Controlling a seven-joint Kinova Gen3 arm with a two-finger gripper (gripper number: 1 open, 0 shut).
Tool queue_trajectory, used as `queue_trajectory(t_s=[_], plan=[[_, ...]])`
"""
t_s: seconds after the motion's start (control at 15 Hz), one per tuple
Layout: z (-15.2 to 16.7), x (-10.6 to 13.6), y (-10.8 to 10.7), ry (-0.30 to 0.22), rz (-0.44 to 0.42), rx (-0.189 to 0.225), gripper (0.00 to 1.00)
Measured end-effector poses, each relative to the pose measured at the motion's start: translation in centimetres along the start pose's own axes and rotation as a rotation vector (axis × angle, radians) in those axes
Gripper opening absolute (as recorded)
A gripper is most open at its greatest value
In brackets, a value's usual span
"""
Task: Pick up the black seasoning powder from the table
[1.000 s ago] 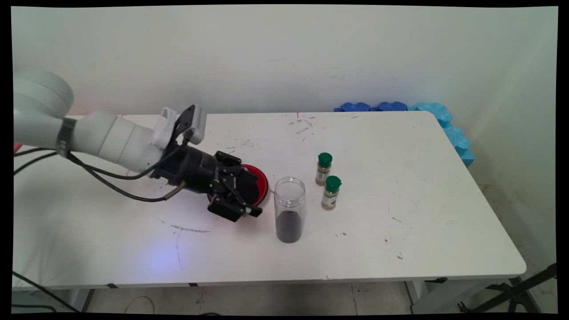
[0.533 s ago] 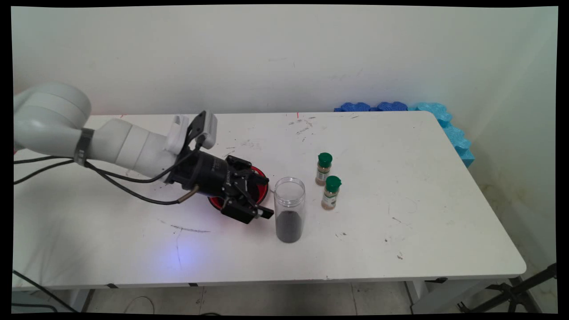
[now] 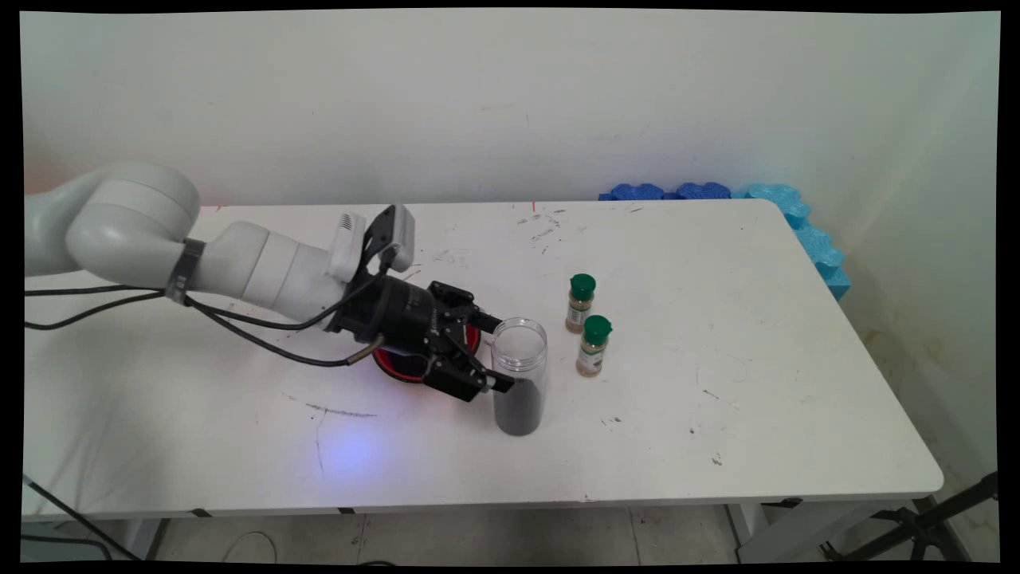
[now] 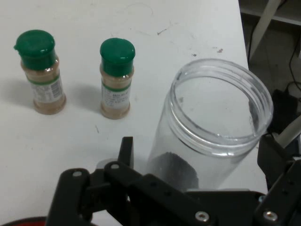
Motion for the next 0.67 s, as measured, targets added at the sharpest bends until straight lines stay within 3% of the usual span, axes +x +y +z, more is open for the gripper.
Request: queue_trajectory(t_s=[0.67], plan=[[1.9,0.1,-0.5,-0.001,0.013,-0.013,1.0]])
